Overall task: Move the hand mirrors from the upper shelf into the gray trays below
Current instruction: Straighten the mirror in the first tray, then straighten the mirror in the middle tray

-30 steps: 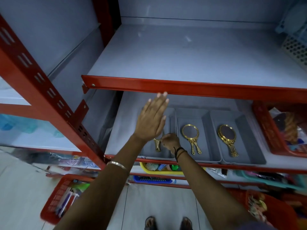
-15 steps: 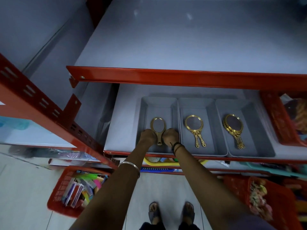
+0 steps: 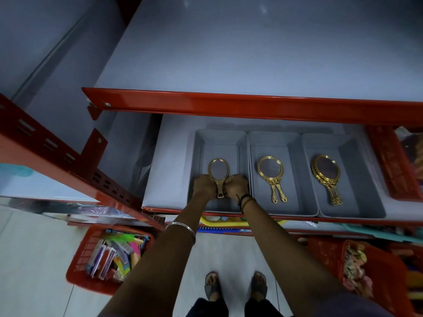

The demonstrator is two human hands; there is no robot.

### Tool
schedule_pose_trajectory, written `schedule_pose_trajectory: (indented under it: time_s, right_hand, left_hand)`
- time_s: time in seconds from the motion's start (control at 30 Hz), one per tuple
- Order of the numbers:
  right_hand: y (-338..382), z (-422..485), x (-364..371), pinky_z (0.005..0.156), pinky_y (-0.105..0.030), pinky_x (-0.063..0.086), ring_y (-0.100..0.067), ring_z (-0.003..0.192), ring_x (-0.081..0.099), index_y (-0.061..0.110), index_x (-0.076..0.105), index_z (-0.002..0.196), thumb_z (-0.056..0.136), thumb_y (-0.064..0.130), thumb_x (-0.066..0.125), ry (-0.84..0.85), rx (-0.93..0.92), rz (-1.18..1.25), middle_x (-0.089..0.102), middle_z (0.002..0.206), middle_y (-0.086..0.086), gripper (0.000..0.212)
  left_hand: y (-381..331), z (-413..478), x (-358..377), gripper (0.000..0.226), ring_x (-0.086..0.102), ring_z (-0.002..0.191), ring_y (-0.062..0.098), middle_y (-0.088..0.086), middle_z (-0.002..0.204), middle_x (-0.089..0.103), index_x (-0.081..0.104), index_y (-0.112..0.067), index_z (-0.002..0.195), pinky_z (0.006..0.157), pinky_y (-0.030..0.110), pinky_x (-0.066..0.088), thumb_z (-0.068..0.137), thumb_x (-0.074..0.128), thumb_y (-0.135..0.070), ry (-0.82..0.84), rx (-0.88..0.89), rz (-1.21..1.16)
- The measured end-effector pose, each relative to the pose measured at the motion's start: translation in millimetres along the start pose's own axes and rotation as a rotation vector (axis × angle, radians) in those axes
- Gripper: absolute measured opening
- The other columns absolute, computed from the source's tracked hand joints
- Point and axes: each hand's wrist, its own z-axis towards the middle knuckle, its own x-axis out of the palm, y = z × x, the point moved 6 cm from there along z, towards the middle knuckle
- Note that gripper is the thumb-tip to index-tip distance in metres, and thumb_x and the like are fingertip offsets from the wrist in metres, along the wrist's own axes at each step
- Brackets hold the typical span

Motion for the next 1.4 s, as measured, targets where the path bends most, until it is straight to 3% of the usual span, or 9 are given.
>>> schedule_pose_trajectory:
  time_s: [0.07,0.17,0.43,0.57,0.7,0.83,1.07,1.2,1.4]
  right_hand:
    - [-6.2,8.3,3.5,0.077,-0.054,0.058,-0.036,0.086,0.070,0.003,0.066,0.067,0.078,-0.005,0.054,-0.014,-0.004,-0.006,0.068,0.079,-0.018,0.018]
    - [-7.0,4.2,4.2,0.076,-0.051,0.059,-0.026,0.075,0.066,0.001,0.069,0.070,0.078,-0.005,0.056,-0.015,-0.020,-0.009,0.066,0.074,-0.016,0.016]
    - [0.2,-8.8,1.9,0.076,-0.047,0.058,-0.021,0.072,0.058,-0.014,0.070,0.083,0.081,-0.003,0.055,-0.070,-0.085,0.020,0.072,0.089,-0.028,0.019]
    - [-0.8,-6.7,2.7,0.078,-0.048,0.058,-0.022,0.073,0.058,-0.014,0.070,0.082,0.082,-0.004,0.054,-0.052,-0.082,0.032,0.067,0.075,-0.019,0.019]
    - [-3.8,-6.0,2.2,0.072,-0.035,0.055,-0.023,0.073,0.061,0.007,0.055,0.050,0.080,-0.004,0.057,-0.021,0.016,0.064,0.057,0.058,-0.006,0.032]
    - [5.8,-17.7,-15.6,0.058,-0.029,0.044,-0.021,0.061,0.054,0.015,0.046,0.043,0.073,-0.004,0.058,0.007,-0.006,0.139,0.047,0.050,-0.005,0.037]
    - [3.2,-31.4,-105.5,0.066,-0.029,0.053,-0.017,0.068,0.060,0.018,0.058,0.069,0.084,-0.007,0.056,-0.068,-0.231,0.490,0.061,0.074,-0.002,0.029]
    - [-36.0,-19.7,-157.6,0.080,-0.041,0.054,-0.033,0.092,0.067,0.010,0.069,0.075,0.080,-0.002,0.058,-0.364,-0.216,0.156,0.072,0.089,-0.018,0.017]
    - [-62.3,-13.6,-168.8,0.067,-0.025,0.043,-0.034,0.094,0.066,0.012,0.060,0.064,0.088,0.010,0.051,-0.172,-0.061,-0.253,0.072,0.100,-0.021,0.025]
  left_hand:
    - [4.1,3.8,3.0,0.020,0.071,0.097,0.029,0.020,0.102,0.073,0.071,0.005,0.095,0.082,0.032,0.059,0.083,0.059,-0.004,-0.004,-0.020,-0.050]
    - [4.8,5.4,3.1,0.019,0.071,0.095,0.031,0.020,0.100,0.074,0.072,0.005,0.094,0.084,0.038,0.059,0.085,0.058,-0.005,-0.018,-0.016,-0.059]
    - [-0.7,-1.0,-3.9,0.024,0.070,0.098,0.030,0.018,0.104,0.073,0.072,0.001,0.101,0.077,0.032,0.056,0.085,0.055,-0.003,-0.061,-0.020,-0.029]
    - [-0.1,1.7,-2.8,0.025,0.071,0.094,0.032,0.020,0.101,0.073,0.072,0.003,0.098,0.079,0.036,0.058,0.083,0.053,-0.002,-0.056,-0.022,-0.027]
    - [-4.1,2.4,-8.4,0.024,0.070,0.094,0.034,0.021,0.101,0.073,0.072,0.002,0.096,0.081,0.039,0.060,0.080,0.056,-0.004,-0.056,0.008,0.034]
    - [-14.4,2.6,-26.0,0.025,0.064,0.103,0.037,0.019,0.108,0.069,0.069,-0.002,0.102,0.081,0.036,0.053,0.082,0.054,-0.007,-0.150,0.063,0.052]
    - [-73.2,-15.3,-7.0,0.026,0.067,0.101,0.035,0.021,0.107,0.071,0.069,0.001,0.102,0.091,0.034,0.055,0.090,0.046,-0.001,-0.165,0.291,-0.130]
    - [-101.0,-30.0,42.1,0.022,0.067,0.088,0.045,0.032,0.092,0.068,0.066,0.008,0.089,0.080,0.052,0.056,0.087,0.044,0.009,-0.037,0.367,-0.206]
    - [-124.4,-53.7,104.0,0.028,0.062,0.113,0.033,0.022,0.118,0.066,0.065,0.007,0.112,0.094,0.035,0.050,0.092,0.047,0.002,0.073,0.266,0.020]
